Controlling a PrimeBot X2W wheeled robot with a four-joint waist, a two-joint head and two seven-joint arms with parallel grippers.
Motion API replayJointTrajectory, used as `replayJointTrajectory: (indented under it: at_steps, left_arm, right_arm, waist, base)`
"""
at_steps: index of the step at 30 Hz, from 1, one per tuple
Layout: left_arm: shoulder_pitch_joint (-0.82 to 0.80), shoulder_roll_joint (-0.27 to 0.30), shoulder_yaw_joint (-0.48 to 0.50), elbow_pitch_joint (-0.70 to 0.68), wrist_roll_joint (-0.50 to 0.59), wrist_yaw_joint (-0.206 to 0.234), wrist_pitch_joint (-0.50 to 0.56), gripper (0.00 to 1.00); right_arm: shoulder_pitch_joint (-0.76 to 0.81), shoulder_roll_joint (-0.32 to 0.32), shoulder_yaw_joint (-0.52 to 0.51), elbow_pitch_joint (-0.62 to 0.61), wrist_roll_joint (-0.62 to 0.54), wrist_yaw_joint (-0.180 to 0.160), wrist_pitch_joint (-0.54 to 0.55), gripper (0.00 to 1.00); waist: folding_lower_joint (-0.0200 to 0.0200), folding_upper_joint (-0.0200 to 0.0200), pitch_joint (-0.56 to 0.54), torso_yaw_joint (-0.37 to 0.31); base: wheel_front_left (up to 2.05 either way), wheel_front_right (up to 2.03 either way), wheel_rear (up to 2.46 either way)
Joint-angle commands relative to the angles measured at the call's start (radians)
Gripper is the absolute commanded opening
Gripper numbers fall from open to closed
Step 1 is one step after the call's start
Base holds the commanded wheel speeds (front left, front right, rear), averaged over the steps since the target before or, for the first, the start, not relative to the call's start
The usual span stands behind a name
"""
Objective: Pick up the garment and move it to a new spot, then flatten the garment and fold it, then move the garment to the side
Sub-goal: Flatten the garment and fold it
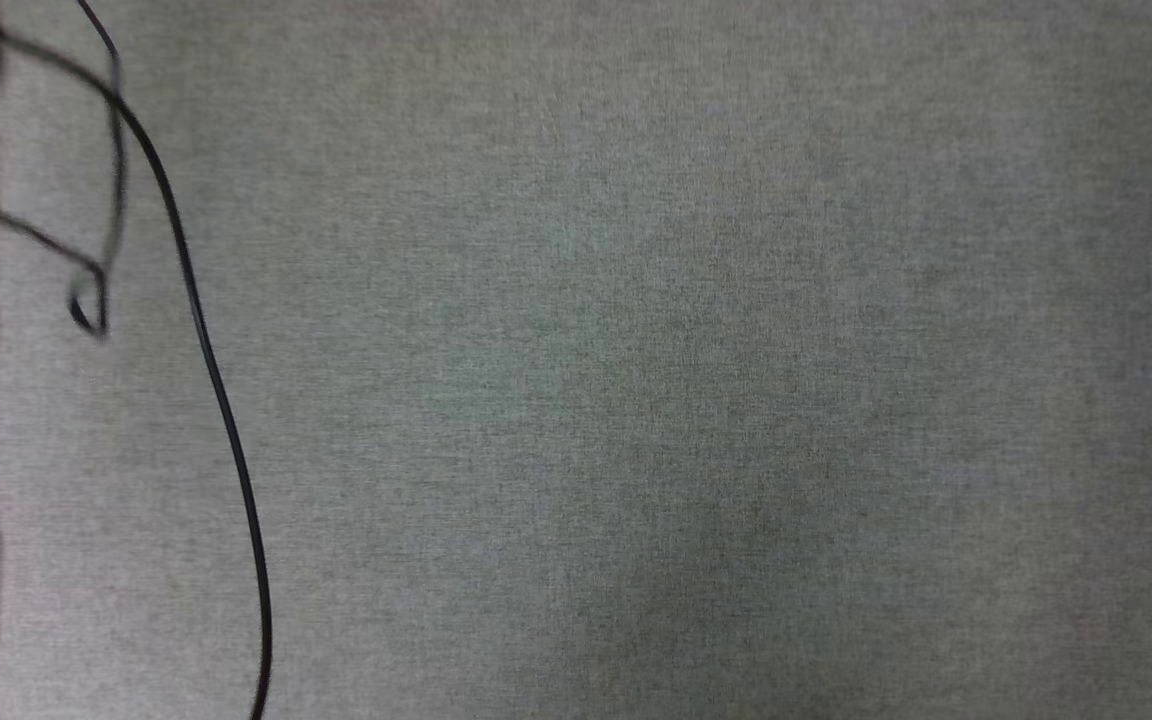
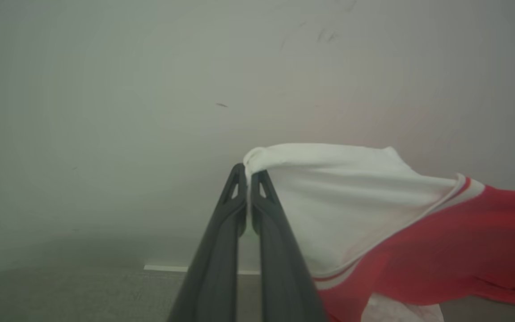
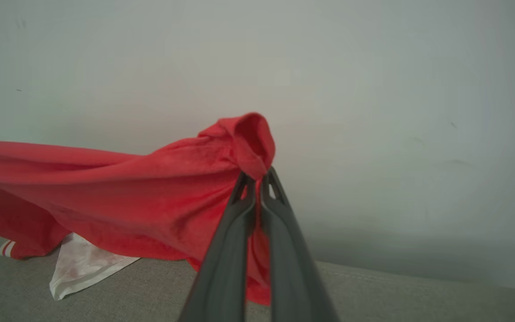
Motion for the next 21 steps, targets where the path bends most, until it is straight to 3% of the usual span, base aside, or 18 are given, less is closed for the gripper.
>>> replayJointTrajectory:
  at_steps: [1, 11, 21]
  left_arm:
    - [0.078, -0.009, 0.006, 0.007, -0.016, -0.012, -0.013, 0.0]
    - [0.524, -0.03, 0.053, -0.132, -0.037, -0.035, -0.028, 0.0]
    - [0.954, -0.039, 0.167, -0.372, 0.003, 0.04, -0.028, 0.0]
  right_arm:
    - [0.073, -0.013, 0.027, 0.004, 0.025, -0.002, -0.027, 0.0]
    - [0.47, -0.073, 0.141, -0.042, 0.146, -0.002, -0.119, 0.0]
    - [0.835, -0.121, 0.154, -0.145, 0.178, -0.002, -0.131, 0.0]
  waist:
    - [-0.0001, 0.0, -0.038, 0.009]
    - [-0.0001, 0.0, -0.216, 0.029]
    - [-0.0001, 0.0, -0.393, 0.035]
  base:
    - [0.0, 0.0, 0.0]
    - [0.0, 0.0, 0.0]
    - [0.0, 0.0, 0.0]
